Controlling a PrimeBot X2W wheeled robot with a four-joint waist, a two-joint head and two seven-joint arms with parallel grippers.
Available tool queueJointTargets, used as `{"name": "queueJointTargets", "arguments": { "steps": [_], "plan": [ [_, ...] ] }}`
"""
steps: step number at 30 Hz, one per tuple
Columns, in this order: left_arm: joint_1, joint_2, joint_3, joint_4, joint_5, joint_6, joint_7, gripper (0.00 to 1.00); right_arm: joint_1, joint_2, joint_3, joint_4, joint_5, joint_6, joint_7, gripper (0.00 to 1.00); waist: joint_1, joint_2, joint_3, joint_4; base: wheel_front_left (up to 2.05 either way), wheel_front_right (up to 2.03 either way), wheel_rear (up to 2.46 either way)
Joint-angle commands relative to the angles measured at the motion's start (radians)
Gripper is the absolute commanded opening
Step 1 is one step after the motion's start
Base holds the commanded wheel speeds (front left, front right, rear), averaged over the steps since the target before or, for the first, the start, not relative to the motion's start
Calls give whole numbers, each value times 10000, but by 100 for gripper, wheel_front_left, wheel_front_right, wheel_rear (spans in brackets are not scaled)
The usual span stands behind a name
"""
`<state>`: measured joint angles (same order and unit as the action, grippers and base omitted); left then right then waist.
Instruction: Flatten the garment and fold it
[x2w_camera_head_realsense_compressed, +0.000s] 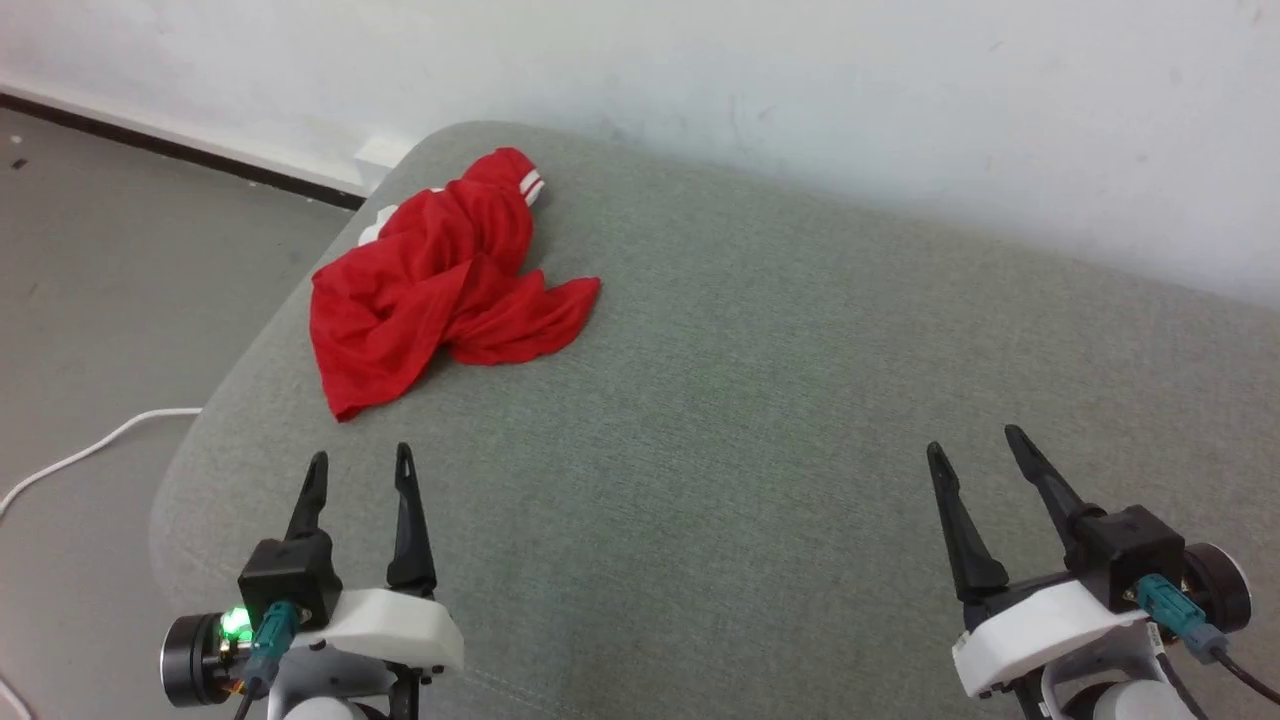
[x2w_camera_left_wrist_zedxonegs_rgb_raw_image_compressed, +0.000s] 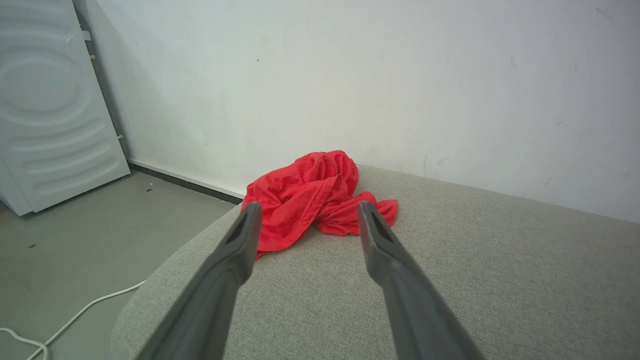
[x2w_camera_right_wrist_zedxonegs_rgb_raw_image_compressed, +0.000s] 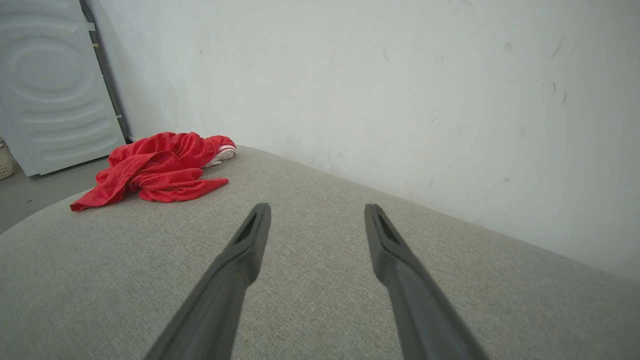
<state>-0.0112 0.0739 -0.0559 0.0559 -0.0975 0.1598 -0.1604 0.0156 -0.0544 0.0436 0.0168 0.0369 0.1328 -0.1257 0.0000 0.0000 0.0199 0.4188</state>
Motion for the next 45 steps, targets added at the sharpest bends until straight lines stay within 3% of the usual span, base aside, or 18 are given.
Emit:
{"name": "queueJointTargets", "arguments": {
  "steps": [1,45],
  "plan": [
    [-55,83,-22,58,-74,84,-98,100,-131,26,44,45,64,-14,-112,100,0,0,-15,136,0,0,0],
    [-159,260,-370,626,-665,798,-996,100,-150,41,269,155,316,-21,-814,100,0,0,76,2542,0,0,0]
  ]
}}
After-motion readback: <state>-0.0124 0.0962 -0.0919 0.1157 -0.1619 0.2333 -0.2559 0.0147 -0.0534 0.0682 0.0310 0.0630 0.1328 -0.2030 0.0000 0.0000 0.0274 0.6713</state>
